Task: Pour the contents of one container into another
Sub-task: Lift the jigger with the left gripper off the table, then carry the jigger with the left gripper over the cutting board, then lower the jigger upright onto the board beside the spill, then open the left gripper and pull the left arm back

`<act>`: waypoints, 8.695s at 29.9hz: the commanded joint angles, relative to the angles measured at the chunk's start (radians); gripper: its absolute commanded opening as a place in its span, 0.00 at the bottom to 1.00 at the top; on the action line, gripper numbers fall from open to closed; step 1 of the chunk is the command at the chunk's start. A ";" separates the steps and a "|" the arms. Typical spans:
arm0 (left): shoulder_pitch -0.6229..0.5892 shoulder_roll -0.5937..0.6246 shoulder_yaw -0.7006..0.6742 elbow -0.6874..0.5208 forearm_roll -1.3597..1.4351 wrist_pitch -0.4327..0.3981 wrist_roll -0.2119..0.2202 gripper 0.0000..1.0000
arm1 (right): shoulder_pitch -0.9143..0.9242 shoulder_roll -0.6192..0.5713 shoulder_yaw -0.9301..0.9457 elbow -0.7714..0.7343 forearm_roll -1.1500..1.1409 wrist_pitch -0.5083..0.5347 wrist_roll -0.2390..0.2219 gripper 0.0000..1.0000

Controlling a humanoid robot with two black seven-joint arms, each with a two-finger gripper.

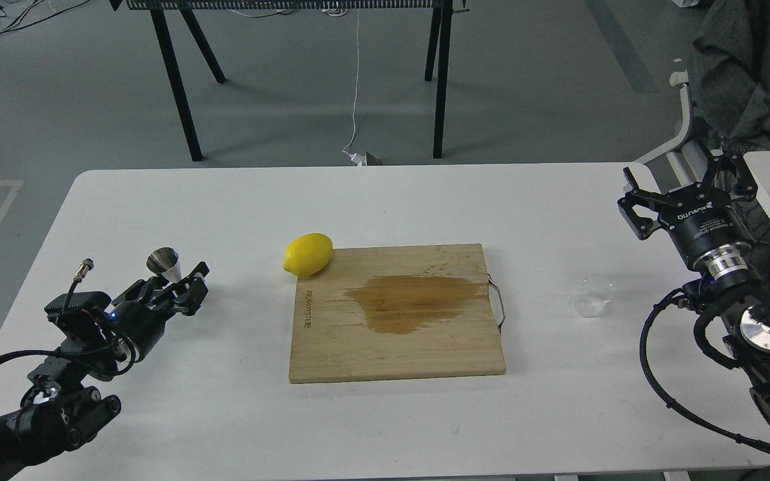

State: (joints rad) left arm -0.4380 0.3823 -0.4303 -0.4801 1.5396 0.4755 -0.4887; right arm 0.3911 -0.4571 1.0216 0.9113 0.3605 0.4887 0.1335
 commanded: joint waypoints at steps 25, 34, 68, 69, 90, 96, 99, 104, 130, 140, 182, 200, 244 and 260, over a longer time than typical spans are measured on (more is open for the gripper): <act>-0.034 -0.010 0.082 0.075 -0.001 0.002 0.000 0.12 | 0.000 0.003 -0.002 -0.002 0.000 0.000 0.001 0.99; -0.059 -0.003 0.091 0.075 -0.004 0.000 0.000 0.09 | 0.000 0.003 -0.002 -0.003 0.000 0.000 0.002 0.99; -0.538 -0.140 0.203 -0.233 0.034 -0.207 0.000 0.10 | 0.097 0.002 -0.012 -0.147 -0.002 0.000 -0.011 0.99; -0.538 -0.166 0.222 -0.232 0.043 -0.207 0.000 0.10 | 0.106 0.000 -0.012 -0.152 -0.003 0.000 -0.011 0.99; -0.367 -0.382 0.248 -0.121 0.310 -0.175 0.000 0.10 | 0.129 0.000 -0.018 -0.155 -0.003 0.000 -0.015 0.99; -0.357 -0.382 0.344 0.006 0.301 -0.124 0.000 0.10 | 0.129 0.000 -0.018 -0.153 -0.003 0.000 -0.015 0.99; -0.347 -0.382 0.347 0.021 0.301 -0.121 0.000 0.10 | 0.127 0.000 -0.018 -0.153 -0.003 0.000 -0.015 0.99; -0.337 -0.382 0.349 0.021 0.301 -0.120 0.000 0.10 | 0.129 0.000 -0.018 -0.152 -0.003 0.000 -0.015 0.99; -0.298 -0.382 0.338 0.009 0.298 -0.115 0.000 0.36 | 0.124 0.000 -0.020 -0.147 -0.002 0.000 -0.015 0.99; -0.297 -0.382 0.334 -0.011 0.277 -0.110 0.000 0.82 | 0.123 0.002 -0.020 -0.147 -0.002 0.000 -0.015 0.99; -0.248 -0.307 0.332 -0.072 0.220 -0.092 0.000 0.89 | 0.115 0.008 -0.018 -0.138 -0.002 0.000 -0.014 0.99; -0.217 -0.263 0.331 -0.091 0.218 -0.064 0.000 0.89 | 0.114 0.011 -0.018 -0.140 -0.002 0.000 -0.014 0.99; -0.171 0.363 -0.287 -0.619 -0.645 -0.964 0.000 0.91 | 0.098 0.018 -0.020 -0.081 -0.002 0.000 -0.014 0.99; -0.194 0.357 -0.363 -0.307 -1.078 -0.964 0.000 1.00 | 0.008 0.018 0.031 0.104 0.181 0.000 -0.026 0.99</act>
State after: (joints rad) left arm -0.6305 0.7394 -0.7976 -0.7960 0.5014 -0.4889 -0.4886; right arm 0.4333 -0.4357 1.0499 0.9736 0.5112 0.4887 0.1079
